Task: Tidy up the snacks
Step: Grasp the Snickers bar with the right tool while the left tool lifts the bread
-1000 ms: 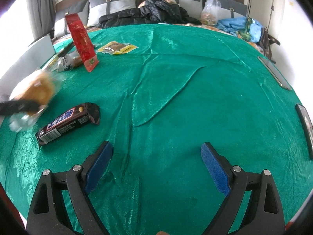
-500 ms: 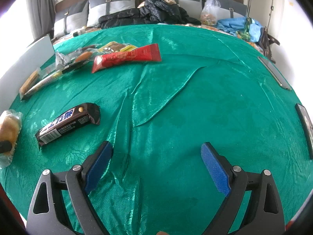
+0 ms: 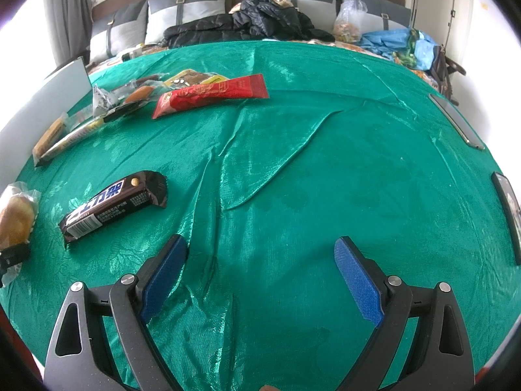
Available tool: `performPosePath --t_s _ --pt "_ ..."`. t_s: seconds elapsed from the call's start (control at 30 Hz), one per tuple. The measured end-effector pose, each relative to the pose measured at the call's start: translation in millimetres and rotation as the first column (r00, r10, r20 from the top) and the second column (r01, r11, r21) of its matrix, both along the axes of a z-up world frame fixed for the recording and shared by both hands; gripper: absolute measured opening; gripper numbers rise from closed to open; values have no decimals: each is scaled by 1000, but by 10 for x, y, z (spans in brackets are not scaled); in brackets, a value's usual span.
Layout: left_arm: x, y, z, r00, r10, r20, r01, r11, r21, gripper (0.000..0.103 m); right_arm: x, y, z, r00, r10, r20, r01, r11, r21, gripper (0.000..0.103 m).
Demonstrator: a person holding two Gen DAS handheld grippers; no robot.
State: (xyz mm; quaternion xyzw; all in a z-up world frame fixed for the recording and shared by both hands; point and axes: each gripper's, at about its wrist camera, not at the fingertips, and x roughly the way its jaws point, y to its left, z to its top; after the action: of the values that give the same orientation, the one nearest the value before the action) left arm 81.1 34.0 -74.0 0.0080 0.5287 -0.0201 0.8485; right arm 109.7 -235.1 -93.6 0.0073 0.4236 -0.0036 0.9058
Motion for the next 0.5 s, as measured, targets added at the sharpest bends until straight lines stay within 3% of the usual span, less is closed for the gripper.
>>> performPosePath --t_s 0.23,0.3,0.33,0.37,0.43,0.5 --pt "-9 42 -23 1000 10 -7 -10 1000 1 100 1 -1 -2 1000 0 0 0 1000 0 94" --pt "-5 48 -2 1000 14 -3 -14 1000 -3 93 1 -2 -4 1000 2 -1 -2 1000 0 94" --pt "-12 53 22 1000 14 7 -14 1000 -7 82 11 -2 4 1000 7 -6 -7 1000 1 94" --pt "-11 58 43 1000 10 9 -10 1000 -17 77 26 -16 17 999 24 -20 -24 1000 7 94" --pt "-21 88 70 1000 13 17 -12 999 -48 74 44 -62 39 999 35 -39 -35 999 14 92" --pt "-64 152 101 999 30 38 -28 998 -64 73 27 -215 78 999 -20 -45 23 996 83 92"
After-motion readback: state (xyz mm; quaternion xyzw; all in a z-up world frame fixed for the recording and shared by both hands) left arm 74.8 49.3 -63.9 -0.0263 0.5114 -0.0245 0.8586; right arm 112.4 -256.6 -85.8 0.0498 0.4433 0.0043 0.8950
